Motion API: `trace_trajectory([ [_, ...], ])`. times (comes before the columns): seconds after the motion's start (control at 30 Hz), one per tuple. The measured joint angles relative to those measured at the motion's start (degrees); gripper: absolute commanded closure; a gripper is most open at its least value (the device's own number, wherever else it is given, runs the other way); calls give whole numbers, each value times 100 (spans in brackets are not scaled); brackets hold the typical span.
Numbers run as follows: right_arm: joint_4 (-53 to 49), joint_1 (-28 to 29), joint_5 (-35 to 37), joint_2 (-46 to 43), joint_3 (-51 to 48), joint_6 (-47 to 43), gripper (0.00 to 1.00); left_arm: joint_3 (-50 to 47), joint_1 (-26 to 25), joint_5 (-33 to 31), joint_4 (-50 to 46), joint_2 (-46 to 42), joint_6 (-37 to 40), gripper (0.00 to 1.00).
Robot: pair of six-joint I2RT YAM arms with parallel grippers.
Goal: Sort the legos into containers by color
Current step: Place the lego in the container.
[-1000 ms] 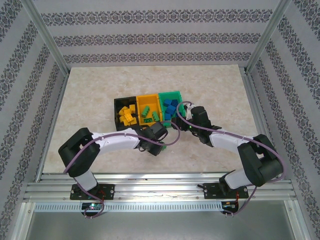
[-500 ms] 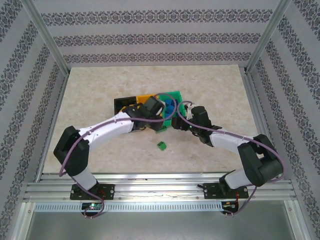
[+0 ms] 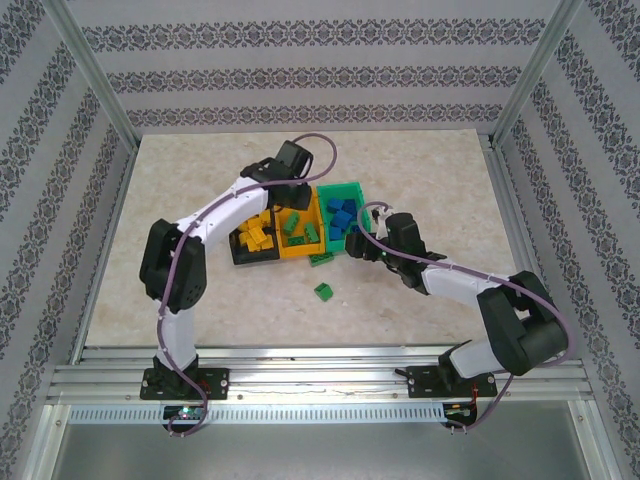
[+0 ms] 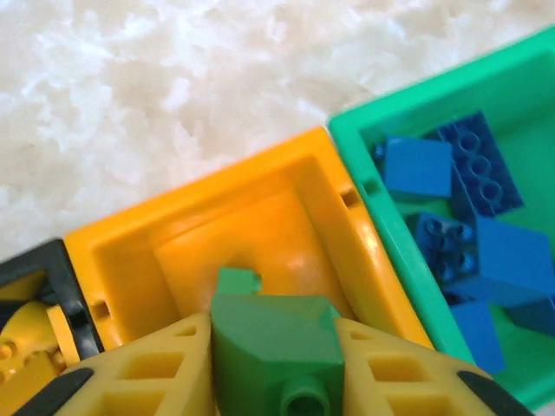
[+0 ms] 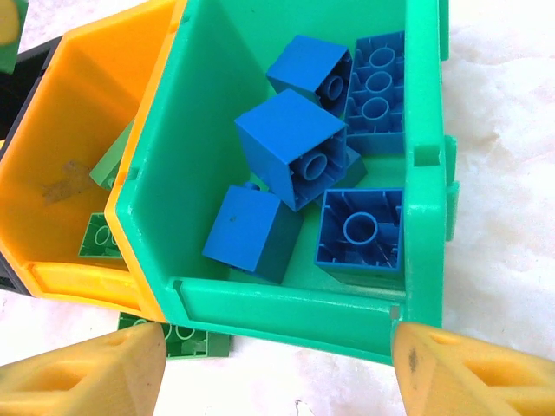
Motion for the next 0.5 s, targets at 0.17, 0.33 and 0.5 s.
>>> trace_trajectory([
  [0.17,-2,0,0,0,-7,0,30,186,-2,236,-44,179,48,33],
  [0.33,-2,-35,-2,-4,-7,0,30,-133,0,592,138,72,15,31],
  [0.5,-2,-37,0,-4,-7,0,30,-955,-2,817,420,-382,-125,31],
])
